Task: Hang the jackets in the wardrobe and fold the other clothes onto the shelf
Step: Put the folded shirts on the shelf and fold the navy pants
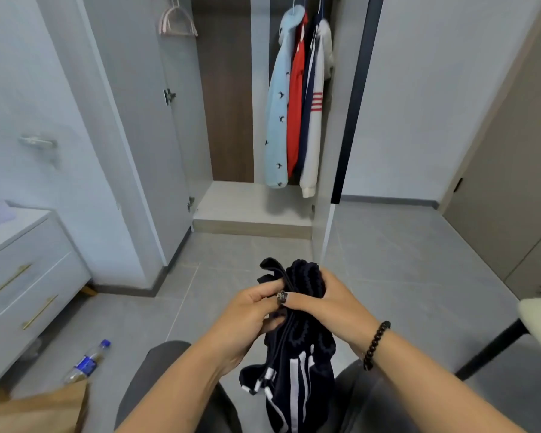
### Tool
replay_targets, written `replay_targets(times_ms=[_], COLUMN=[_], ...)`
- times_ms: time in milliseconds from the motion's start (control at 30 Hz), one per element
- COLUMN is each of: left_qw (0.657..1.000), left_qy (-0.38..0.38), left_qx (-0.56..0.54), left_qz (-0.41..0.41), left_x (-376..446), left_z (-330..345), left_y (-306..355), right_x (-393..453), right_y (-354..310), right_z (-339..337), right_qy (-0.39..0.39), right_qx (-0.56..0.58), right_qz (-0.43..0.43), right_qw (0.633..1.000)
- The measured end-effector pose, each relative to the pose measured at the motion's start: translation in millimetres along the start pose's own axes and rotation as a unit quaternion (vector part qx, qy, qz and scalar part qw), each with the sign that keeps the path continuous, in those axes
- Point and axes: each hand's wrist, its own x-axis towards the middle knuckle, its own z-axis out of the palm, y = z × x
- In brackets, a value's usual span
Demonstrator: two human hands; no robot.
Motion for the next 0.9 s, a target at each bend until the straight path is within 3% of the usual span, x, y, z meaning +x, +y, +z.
replay_targets(times_ms=[200, 433, 733, 900], left_qw=[0.997, 0.988, 0.99, 0.99], left_qy=[0.034, 0.012, 0.021, 0.074], left_qx=[-0.067, -0.143, -0.125, -0.064], left_qz=[-0.005, 0.062, 0.068, 0.099], left_x=[-2.5, -2.4, 2.3, -7.2], left_z=[5.5, 7.4, -23.8, -44.3], left_y=[-17.1, -17.5, -3.2, -2.9], right_x=[-7.2, -4.3, 4.3, 15.1], right_y=[18.3, 14.2, -20.6, -21.6], right_z=[-4.7, -3.3, 5.5, 15.0], right_qy=[-0.028, -0.061, -0.142, -0.179], right_qx=[0.042, 0.043, -0.01, -0.035], right_qz=[0.055, 0.055, -0.009, 0.04], right_qw=[0.997, 0.996, 0.99, 0.982])
